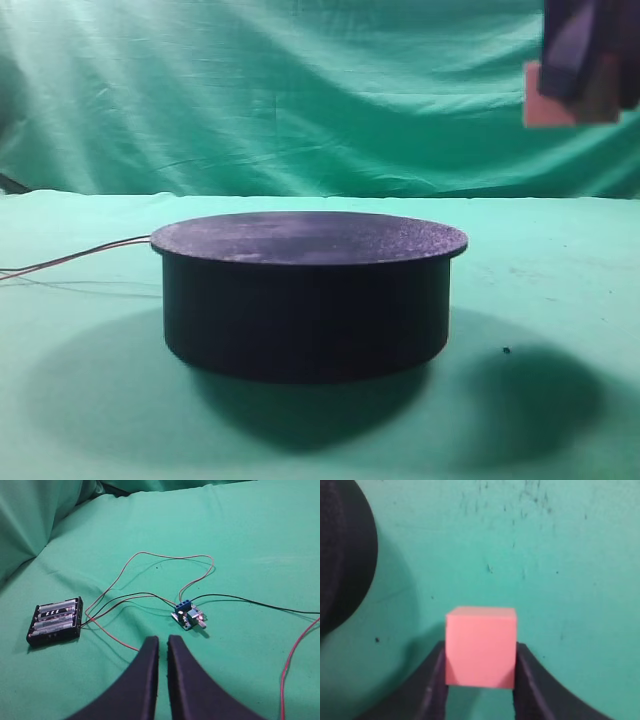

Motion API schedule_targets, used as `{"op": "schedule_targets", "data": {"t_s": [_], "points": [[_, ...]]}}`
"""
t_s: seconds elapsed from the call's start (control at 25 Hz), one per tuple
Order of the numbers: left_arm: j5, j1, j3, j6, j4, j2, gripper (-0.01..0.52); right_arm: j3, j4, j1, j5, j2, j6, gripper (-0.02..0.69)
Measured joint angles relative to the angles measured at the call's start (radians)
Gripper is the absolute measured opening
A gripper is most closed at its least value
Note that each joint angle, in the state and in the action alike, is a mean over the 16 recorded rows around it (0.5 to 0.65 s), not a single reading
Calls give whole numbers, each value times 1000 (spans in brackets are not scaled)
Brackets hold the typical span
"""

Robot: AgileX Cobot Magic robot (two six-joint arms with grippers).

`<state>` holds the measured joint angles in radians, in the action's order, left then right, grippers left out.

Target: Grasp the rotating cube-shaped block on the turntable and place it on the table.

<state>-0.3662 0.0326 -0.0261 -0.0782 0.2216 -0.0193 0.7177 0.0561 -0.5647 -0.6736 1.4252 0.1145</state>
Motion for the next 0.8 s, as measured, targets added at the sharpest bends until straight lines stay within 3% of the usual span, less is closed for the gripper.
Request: {"op": "schedule_targets", "data": {"t_s": [0.24,0.4,0.56,0.8], "points": [[0,0,0,0,0,0,0,-39,1,1,34,-3,45,436],[0,0,0,0,0,0,0,-24,-25,3,-21,-55,92,440],[0,0,0,0,0,0,0,-8,-60,5,-101,-155,142,353],[0,0,0,0,0,0,0,-14,-108,8,-215,-384,189,133]]}}
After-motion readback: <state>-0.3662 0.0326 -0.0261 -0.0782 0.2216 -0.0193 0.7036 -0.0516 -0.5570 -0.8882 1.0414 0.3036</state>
